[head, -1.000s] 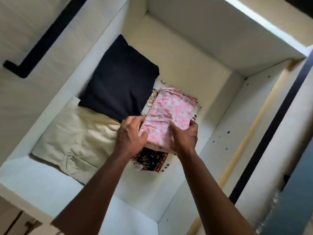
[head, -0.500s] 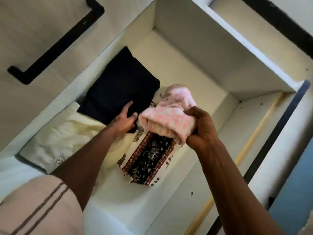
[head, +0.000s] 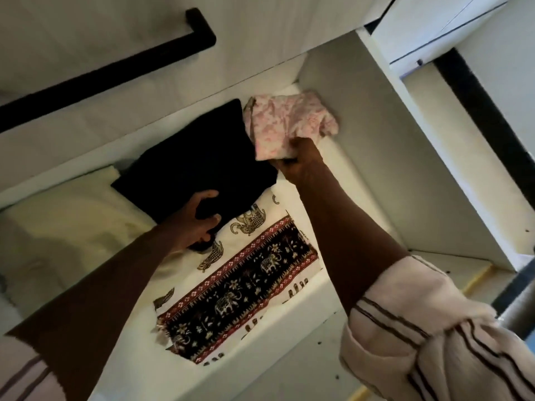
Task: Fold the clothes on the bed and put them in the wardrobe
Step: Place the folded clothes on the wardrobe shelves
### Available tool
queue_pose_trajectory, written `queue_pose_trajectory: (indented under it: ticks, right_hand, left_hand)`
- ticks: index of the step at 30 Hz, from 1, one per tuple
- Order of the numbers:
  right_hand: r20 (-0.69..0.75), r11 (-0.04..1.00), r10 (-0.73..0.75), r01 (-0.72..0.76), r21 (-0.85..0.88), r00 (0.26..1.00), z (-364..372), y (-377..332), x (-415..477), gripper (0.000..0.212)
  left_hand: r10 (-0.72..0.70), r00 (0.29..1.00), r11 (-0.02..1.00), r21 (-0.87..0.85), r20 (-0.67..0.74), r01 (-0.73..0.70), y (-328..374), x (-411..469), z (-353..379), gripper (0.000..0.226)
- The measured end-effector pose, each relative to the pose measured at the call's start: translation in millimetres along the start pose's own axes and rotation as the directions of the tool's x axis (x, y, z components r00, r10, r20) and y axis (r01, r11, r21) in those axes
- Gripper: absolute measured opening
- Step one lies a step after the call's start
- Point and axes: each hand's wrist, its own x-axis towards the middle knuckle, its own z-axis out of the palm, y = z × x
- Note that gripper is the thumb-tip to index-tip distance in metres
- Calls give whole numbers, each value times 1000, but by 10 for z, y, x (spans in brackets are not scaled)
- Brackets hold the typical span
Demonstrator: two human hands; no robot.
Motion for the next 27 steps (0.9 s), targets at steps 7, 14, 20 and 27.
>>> queue_pose_trajectory:
  ticks: [7,14,20,27]
  right_hand:
    - [-213,601,-651,322,-732,729,-7,193,-654,61]
    - [718,-852,-20,364,-376,696,-209,-545,-239,85]
    - [348,-510,-223,195,-838,911,74,-268,-381,96]
    - [669,-634,-206,423,-648,715,-173,-152,7,82]
  left_hand:
    - [8,1000,999,-38,-16,-9,-82,-86,85,58]
    - [7,1000,1000,21,-23,-7,-136,-113,83,63]
    - [3,1000,999,32,-11,-3,-53,-175,95,63]
    - [20,1000,997,79,-12,-19,-108,-184,109,64]
